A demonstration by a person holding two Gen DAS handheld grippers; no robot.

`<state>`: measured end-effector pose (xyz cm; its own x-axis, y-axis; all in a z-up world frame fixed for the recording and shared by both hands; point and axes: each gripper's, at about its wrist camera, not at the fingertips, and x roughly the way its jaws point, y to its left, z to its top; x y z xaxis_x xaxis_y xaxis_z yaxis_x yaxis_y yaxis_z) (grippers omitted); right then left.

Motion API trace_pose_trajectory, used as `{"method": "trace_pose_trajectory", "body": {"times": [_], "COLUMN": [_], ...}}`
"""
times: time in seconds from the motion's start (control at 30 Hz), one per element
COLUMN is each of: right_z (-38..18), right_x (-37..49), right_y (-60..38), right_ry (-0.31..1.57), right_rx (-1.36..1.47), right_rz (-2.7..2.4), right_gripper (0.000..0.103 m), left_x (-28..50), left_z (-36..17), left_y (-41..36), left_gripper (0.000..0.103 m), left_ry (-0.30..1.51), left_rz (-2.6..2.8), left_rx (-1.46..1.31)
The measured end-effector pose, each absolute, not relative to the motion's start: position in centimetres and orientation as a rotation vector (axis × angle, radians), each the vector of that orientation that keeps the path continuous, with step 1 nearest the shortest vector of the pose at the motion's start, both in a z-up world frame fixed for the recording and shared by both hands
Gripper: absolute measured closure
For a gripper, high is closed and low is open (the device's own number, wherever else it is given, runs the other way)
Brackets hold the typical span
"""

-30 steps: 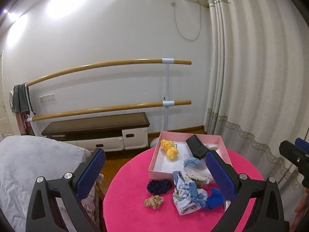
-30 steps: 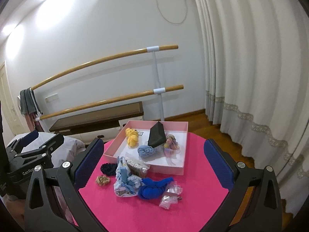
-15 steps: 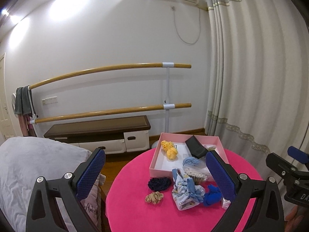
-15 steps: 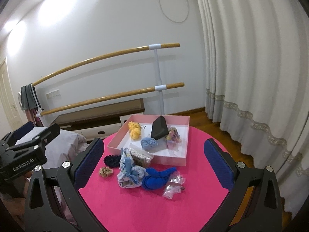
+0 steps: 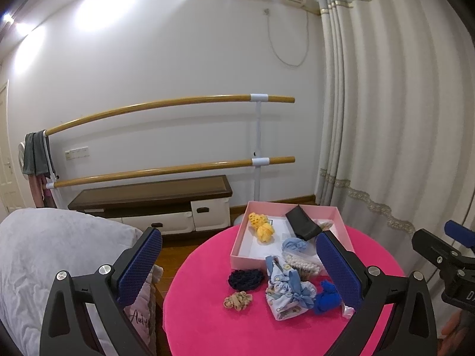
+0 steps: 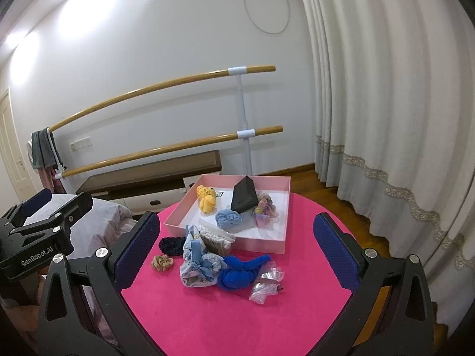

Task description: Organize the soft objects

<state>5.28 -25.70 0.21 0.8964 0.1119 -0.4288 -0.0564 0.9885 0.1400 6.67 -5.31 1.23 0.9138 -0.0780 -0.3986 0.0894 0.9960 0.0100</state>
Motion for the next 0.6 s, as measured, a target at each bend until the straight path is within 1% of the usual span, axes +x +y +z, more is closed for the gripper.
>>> {"method": "trace_pose_trajectory", "body": {"times": [0.6], "right_z": [-1.4], "right_x": [6.4], "right_y": [-25.8], "right_ry": [0.504], "right_rx": [0.109], "right_rz": [0.07], "right_gripper": [0.0], "left_x": [8.9], "left_z": [-1.0], "left_y": [-4.5], "left_gripper": [0.0], "left_ry": [0.49], "left_rz": [-0.087], "left_rx": [0.026]}}
